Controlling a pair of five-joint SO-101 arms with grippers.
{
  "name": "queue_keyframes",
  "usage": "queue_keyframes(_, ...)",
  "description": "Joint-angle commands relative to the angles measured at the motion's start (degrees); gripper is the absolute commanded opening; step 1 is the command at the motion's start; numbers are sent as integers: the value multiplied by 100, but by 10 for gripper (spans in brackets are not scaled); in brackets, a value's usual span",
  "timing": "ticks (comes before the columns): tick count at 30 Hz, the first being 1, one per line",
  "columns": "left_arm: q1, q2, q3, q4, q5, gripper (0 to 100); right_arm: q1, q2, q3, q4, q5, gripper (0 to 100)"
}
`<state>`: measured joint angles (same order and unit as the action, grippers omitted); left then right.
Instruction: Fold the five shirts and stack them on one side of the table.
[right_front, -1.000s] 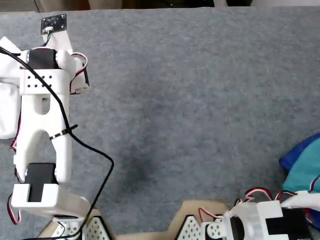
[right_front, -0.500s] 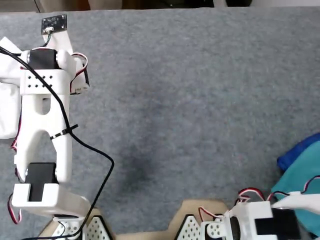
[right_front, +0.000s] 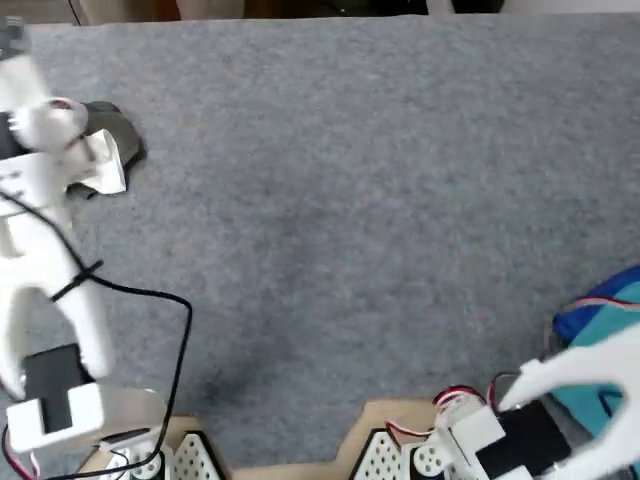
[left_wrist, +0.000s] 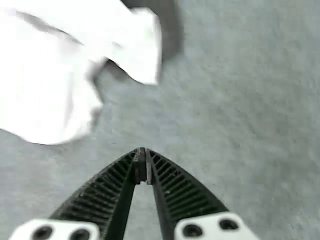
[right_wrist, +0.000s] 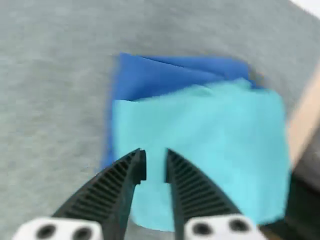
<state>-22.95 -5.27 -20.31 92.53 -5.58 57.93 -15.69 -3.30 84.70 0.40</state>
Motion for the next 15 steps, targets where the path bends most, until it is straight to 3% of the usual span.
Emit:
queue_keyframes(1,-932,-92,-290,18,-352,44,-1393,-268,-760,352,-62,3)
queue_keyframes(7,-2330,804,-677,-246,-396,60,-3336,101,-1033,492,-18,6)
queue_keyframes(11,-2629,1552,-1310,-88,-695,118,-4136,453,-1297,510,-26,5)
queue_keyframes(15,-2637,2484,-1477,9,-527,205,-4435,743,-1613,519,-53,5)
